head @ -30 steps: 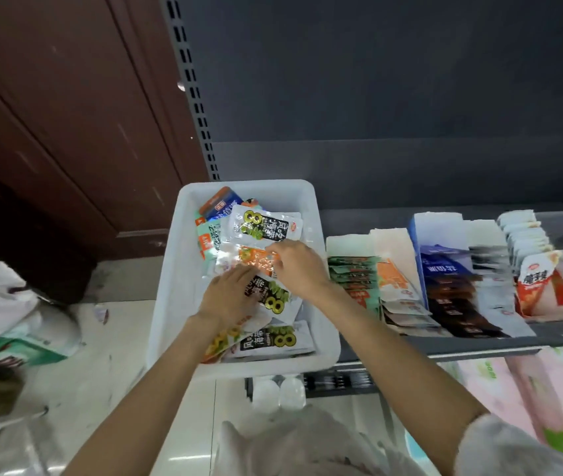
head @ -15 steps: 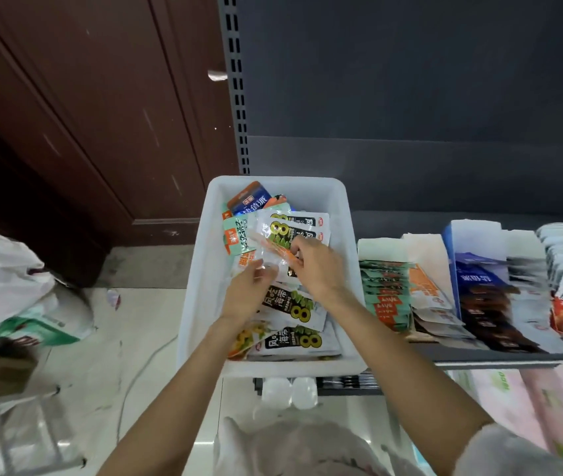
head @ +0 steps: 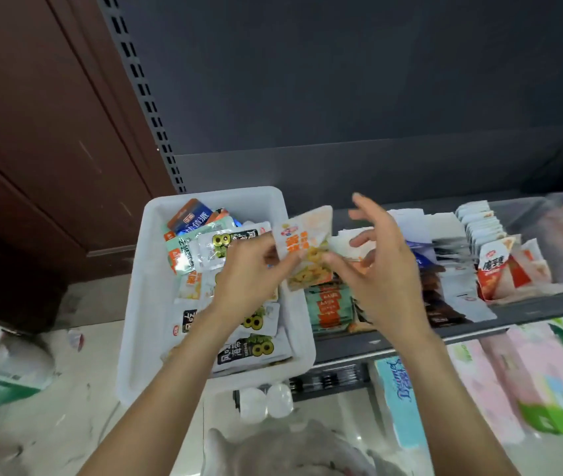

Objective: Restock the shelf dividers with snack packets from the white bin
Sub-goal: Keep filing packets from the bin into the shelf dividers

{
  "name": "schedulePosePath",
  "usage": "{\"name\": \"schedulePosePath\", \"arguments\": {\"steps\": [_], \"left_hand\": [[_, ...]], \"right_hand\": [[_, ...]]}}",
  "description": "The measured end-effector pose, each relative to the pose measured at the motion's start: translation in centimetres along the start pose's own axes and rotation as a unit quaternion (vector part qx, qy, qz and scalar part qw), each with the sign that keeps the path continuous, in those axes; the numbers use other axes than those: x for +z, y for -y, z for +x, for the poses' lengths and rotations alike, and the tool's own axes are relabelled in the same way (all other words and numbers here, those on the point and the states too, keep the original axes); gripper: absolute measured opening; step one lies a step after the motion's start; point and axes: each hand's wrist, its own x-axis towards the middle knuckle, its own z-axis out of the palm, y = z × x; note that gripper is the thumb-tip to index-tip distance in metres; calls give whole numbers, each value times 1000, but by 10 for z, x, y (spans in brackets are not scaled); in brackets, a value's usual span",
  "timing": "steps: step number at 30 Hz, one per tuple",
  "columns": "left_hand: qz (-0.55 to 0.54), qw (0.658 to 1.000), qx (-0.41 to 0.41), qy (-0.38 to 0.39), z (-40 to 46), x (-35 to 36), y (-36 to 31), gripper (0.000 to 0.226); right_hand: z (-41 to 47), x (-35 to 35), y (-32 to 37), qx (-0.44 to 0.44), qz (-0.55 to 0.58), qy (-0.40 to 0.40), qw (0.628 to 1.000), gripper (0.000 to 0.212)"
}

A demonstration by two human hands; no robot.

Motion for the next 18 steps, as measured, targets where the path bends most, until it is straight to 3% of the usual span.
{"name": "schedulePosePath", "arguments": {"steps": [2, 5, 7, 11, 15, 18], "left_hand": [[29, 996, 78, 42, 9, 21, -24, 24], [78, 981, 172, 51, 18, 56, -43, 23], [84, 977, 190, 47, 19, 76, -43, 22], [58, 982, 171, 60, 12, 106, -20, 15], [178, 959, 214, 46, 7, 123, 13, 18], [257, 943, 202, 63, 4, 129, 27, 26]], "right_hand": [[4, -36, -7, 9, -9, -12, 1000, 66], [-1, -67, -30, -2, -69, -47, 996, 27], [-8, -72, -51, -6, -87, -69, 994, 12], [-25, -62, -95, 13, -80, -88, 993, 12], [-32, -40, -127, 16, -108, -42, 993, 18], [-34, -34, -135, -22, -169, -3, 985, 22]]}}
